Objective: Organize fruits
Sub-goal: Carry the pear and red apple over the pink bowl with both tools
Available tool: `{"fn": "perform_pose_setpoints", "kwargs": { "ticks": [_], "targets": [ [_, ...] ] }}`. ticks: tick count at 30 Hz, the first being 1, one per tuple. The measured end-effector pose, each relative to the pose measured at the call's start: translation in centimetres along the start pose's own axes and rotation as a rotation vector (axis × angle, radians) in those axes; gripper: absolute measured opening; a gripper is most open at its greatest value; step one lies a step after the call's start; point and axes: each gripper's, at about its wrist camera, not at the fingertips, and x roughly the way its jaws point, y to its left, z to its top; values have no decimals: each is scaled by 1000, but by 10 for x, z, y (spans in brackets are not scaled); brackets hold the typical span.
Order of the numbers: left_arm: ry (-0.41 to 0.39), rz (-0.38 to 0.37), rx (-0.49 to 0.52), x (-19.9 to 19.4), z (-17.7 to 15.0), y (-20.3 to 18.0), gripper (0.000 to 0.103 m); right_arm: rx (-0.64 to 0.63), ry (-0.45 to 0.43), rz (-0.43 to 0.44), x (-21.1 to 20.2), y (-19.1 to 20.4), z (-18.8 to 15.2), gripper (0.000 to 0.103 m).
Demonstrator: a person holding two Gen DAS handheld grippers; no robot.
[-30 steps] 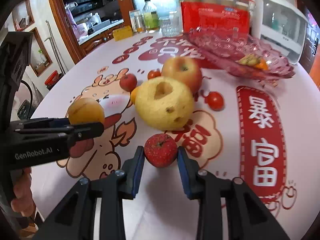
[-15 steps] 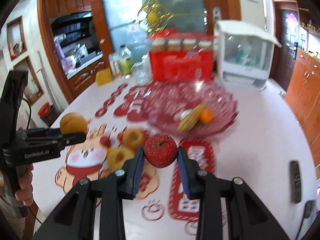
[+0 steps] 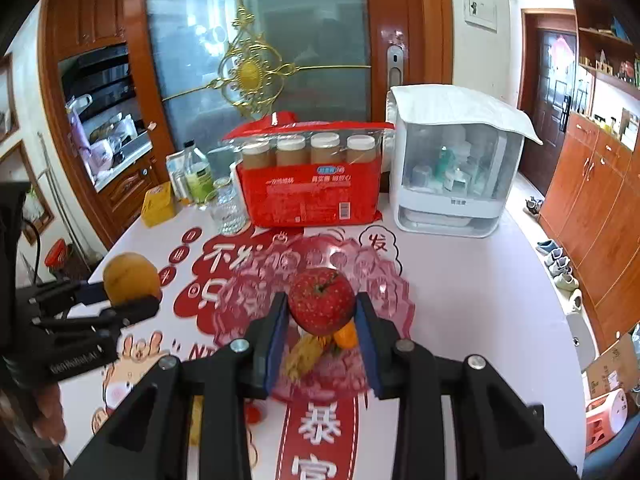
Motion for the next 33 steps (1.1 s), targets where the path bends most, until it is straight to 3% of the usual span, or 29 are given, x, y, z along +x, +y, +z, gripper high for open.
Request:
{"fn": "perform_pose_setpoints", "kwargs": {
  "ticks": [7,14,20,33],
  "targets": [
    [89,-23,2,65,23,-8,49,33,55,-23,54,-17,19,33],
    [196,33,96,130,14,-22,49,66,156,-2,117,-37,10,33],
    [254,30,105,174,5,-26,49,45,254,0,160,-41,-7,33],
    [288,-5,95,212,-4,-33,49,83,362,-31,216,-53,-25,34]
  ]
}}
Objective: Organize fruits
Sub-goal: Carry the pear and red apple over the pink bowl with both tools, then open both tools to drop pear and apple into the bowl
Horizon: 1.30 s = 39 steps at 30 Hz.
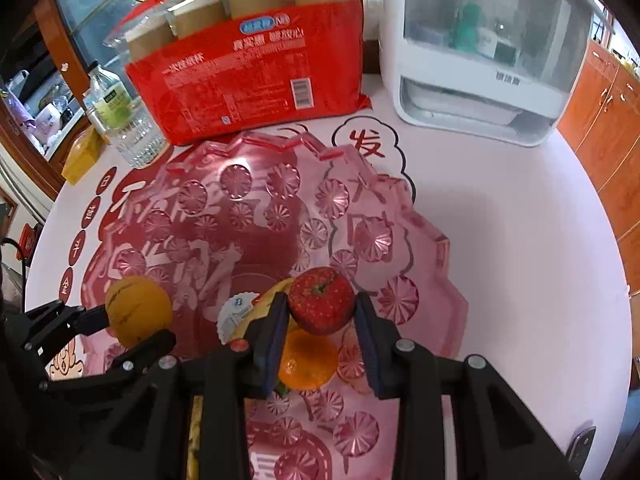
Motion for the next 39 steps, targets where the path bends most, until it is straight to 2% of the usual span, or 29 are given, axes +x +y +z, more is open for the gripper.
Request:
{"fn": "perform_pose_setpoints", "kwargs": {
  "ticks": [7,8,9,11,12,20,25,34,39],
  "targets": [
    [-11,7,29,6,0,-12,52,63,10,33,6,-8,0,36],
    [-23,-3,30,3,0,-12,57,66,1,37,4,-8,0,39],
    [-30,-5,29,-1,-1,-12,69,66,-6,35,3,-9,0,44],
    [-61,2,19,-10,-1,-12,84,65,-31,27,-2,-10,0,51],
    [-83,-3,15,-16,-1,-12,85,65,-39,28,-4,-10,0,52],
    [-102,-17,-13,-33,-2,-4,86,43,-61,28,-16,-2,-3,52],
    [-113,-42,-31,-41,-7,2,92,18,-66,34,-23,7,-6,52],
    [-93,-18,-13,-50,-18,3,93,8,-57,49,-26,18,-17,53],
    [-81,-34,-19,-55,-28,5,93,21,-47,56,-29,21,-27,58]
  ]
}}
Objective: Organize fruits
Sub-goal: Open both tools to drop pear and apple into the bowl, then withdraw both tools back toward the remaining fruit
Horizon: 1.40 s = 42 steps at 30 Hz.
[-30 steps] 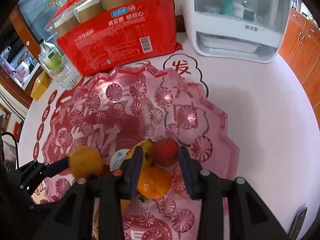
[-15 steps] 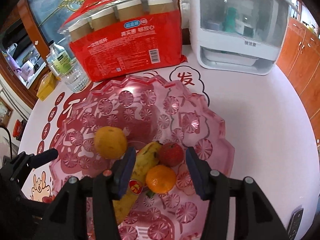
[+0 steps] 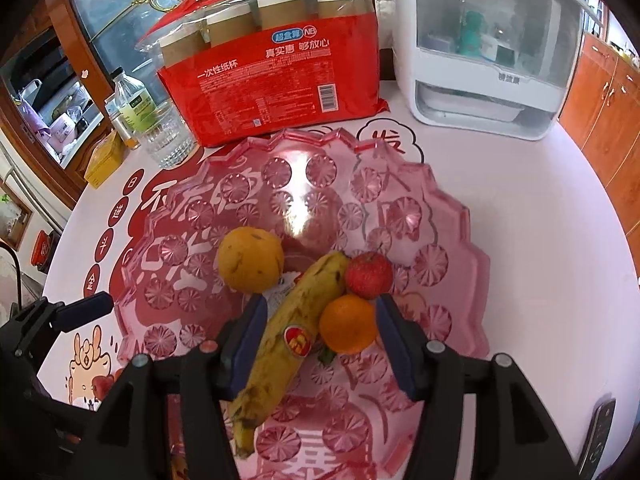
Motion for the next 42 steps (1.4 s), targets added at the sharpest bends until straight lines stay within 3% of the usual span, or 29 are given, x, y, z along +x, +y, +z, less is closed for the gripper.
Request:
{"fn": "perform_pose_setpoints", "kwargs": {
  "ticks": [8,13,16,23,30,36,42],
  "targets": [
    [6,25,21,-20,-22,-2,93,-8,-6,-5,-20,9,-19,59],
    [-11,22,43,-46,-38,-4,103,-8,-46,4,-46,18,-32,59],
    [-30,21,44,-65,-49,0,103,-17,-79,9,-67,25,-41,59],
    [-68,6,-11,-107,-79,30,103,-49,-157,29,-113,46,-64,59],
    [-139,38,-44,-152,-120,68,103,-118,-220,48,-149,77,-90,60],
    [-185,98,-77,-175,-147,91,103,-161,-248,94,-161,101,-111,63],
    [-199,128,-91,-175,-161,104,103,-197,-257,99,-158,119,-128,63]
  ]
}}
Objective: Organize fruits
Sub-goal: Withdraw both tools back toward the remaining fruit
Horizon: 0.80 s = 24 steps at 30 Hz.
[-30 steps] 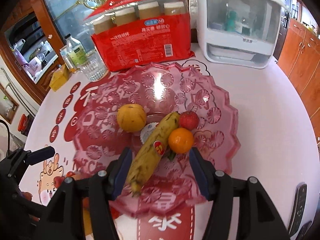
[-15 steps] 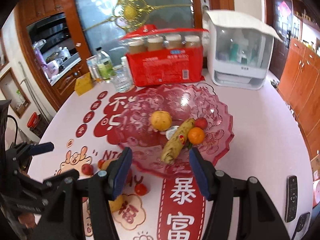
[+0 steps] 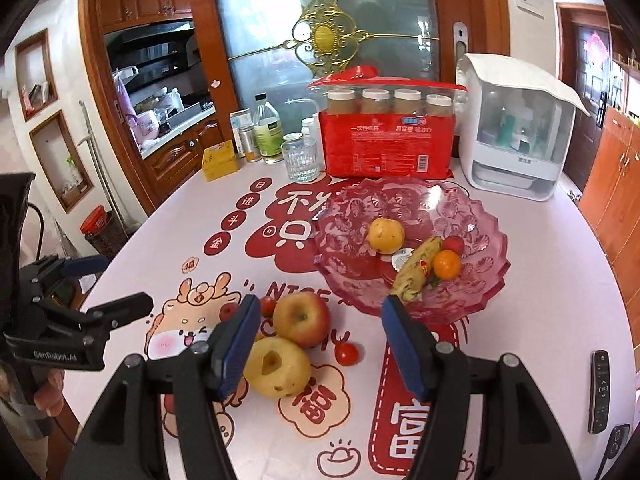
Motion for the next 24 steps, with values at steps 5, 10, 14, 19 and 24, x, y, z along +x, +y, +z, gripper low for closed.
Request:
{"fn": "perform_pose_setpoints", "kwargs": {
  "ticks": [5,10,14,19,24],
  "targets": [
    [21,1,-3,20,-9,6,103,-40,8,-31,13,6,-14,63],
    [0,16,9,47,-16,9,103,-24,55,-35,40,-7,-32,63],
    [10,8,-8,75,-23,14,102,-18,97,-37,61,-16,-48,63],
    [58,5,-33,112,-27,19,103,-18,132,-52,85,-32,-63,62],
    [123,-16,-89,146,-31,25,100,-14,173,-51,106,-46,-71,55]
  ]
}}
